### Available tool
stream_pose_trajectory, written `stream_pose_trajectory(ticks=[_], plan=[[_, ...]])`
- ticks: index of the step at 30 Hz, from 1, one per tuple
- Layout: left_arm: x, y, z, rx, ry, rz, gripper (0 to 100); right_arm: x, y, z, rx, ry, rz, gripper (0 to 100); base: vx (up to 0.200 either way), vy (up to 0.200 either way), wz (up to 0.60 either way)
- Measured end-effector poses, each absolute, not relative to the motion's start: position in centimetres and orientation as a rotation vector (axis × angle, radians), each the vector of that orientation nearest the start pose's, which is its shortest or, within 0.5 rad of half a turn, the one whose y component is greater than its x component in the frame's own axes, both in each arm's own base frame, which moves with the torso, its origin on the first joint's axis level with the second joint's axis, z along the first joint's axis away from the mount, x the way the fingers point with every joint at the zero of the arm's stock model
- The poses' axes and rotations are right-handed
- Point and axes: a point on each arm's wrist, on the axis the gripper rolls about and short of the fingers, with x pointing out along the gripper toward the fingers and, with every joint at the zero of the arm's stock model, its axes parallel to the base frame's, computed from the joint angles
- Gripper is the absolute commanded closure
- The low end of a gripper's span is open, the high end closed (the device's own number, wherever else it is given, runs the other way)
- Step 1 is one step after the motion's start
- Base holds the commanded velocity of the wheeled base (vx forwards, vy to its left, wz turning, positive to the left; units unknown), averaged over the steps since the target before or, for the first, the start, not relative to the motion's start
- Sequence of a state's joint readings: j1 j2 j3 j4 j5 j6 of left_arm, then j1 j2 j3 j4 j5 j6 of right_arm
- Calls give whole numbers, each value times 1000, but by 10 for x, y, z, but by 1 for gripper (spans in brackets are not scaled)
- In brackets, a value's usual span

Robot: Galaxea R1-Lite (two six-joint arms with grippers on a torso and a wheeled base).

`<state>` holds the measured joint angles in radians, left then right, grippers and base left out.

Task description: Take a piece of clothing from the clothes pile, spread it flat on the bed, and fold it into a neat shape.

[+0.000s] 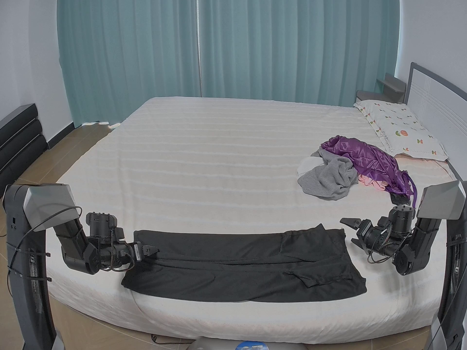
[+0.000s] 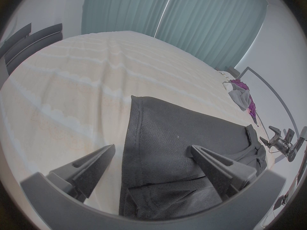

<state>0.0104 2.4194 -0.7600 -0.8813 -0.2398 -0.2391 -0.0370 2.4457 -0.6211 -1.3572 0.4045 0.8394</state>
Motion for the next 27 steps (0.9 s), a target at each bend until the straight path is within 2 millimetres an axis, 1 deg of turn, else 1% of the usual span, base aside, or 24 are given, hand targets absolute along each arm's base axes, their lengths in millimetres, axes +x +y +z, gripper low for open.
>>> stream_pose_trajectory(ticks=[1, 2, 7, 12, 20, 23, 27], plan=[[357, -3, -55, -320, 799, -123, 0, 349, -4, -41, 917, 587, 148, 0, 0, 0, 0], [358, -3, -55, -318, 800, -123, 100, 349, -4, -41, 917, 587, 148, 0, 0, 0, 0], [356, -10, -56, -312, 809, -134, 100, 349, -4, -41, 918, 588, 147, 0, 0, 0, 0], [352, -11, -57, -319, 826, -134, 100, 349, -4, -41, 918, 587, 148, 0, 0, 0, 0], [348, -12, -48, -351, 817, -123, 100, 348, -7, -40, 926, 586, 141, 0, 0, 0, 0], [350, -12, -44, -380, 800, -115, 100, 343, -10, -37, 936, 580, 132, 0, 0, 0, 0], [353, -13, -37, -415, 754, -111, 100, 332, -14, -29, 963, 570, 117, 0, 0, 0, 0]])
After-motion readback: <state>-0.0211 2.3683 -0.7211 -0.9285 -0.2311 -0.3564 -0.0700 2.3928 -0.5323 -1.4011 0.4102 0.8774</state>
